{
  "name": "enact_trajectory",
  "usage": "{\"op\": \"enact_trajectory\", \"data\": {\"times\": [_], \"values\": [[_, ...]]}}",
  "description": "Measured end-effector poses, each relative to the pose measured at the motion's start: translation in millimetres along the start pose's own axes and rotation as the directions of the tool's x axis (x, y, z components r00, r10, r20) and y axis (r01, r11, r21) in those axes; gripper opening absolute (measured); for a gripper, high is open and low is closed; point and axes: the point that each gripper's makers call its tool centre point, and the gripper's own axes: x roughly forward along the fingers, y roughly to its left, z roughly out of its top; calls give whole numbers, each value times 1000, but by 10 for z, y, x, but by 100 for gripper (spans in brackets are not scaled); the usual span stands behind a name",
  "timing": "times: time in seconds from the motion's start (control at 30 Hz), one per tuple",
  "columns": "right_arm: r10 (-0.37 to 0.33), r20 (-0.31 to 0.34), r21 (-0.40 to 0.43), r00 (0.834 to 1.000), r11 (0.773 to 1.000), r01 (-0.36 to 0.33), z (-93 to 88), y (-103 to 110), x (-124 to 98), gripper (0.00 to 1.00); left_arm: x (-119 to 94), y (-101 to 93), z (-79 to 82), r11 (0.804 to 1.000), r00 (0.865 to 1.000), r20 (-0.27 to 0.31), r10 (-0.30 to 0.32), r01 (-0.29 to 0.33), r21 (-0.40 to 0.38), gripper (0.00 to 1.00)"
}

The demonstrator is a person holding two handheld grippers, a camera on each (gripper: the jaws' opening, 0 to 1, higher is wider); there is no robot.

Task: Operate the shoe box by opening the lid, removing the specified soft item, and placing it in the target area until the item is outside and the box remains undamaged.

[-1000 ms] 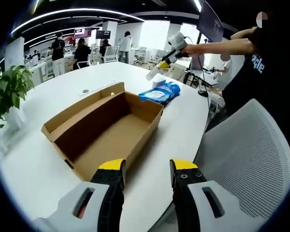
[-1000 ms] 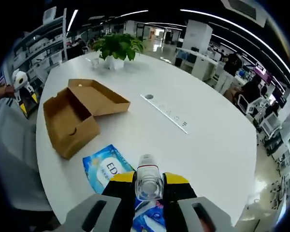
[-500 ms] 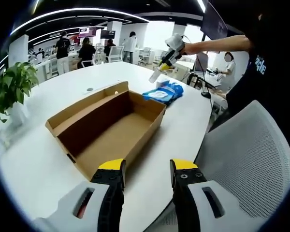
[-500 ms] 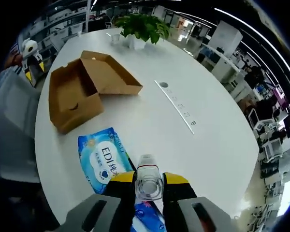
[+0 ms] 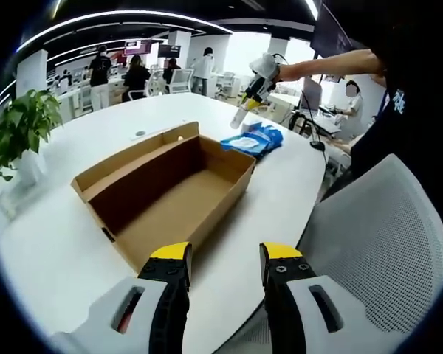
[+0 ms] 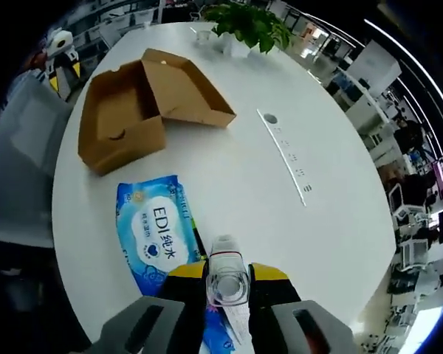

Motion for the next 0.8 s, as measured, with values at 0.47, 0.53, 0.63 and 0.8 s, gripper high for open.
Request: {"op": "enact_trajectory", "data": {"times": [0.47, 0.53, 0.63, 0.8], "values": [[55, -64, -69, 996, 996, -60, -82, 17, 205, 17, -26, 23, -39, 1000, 1000, 4, 15, -15, -18, 37], [60, -74, -77, 995, 995, -66, -90, 26, 220, 17, -28, 26, -51, 1000, 1000, 2, 17, -17, -21, 37], [69, -90, -91, 994, 993, -77, -107, 20, 263, 17, -34, 31, -68, 999, 1000, 1, 20, -20, -26, 37], [83, -109, -104, 991, 990, -95, -113, 39, 312, 17, -36, 34, -87, 999, 1000, -2, 22, -22, -33, 37]]}}
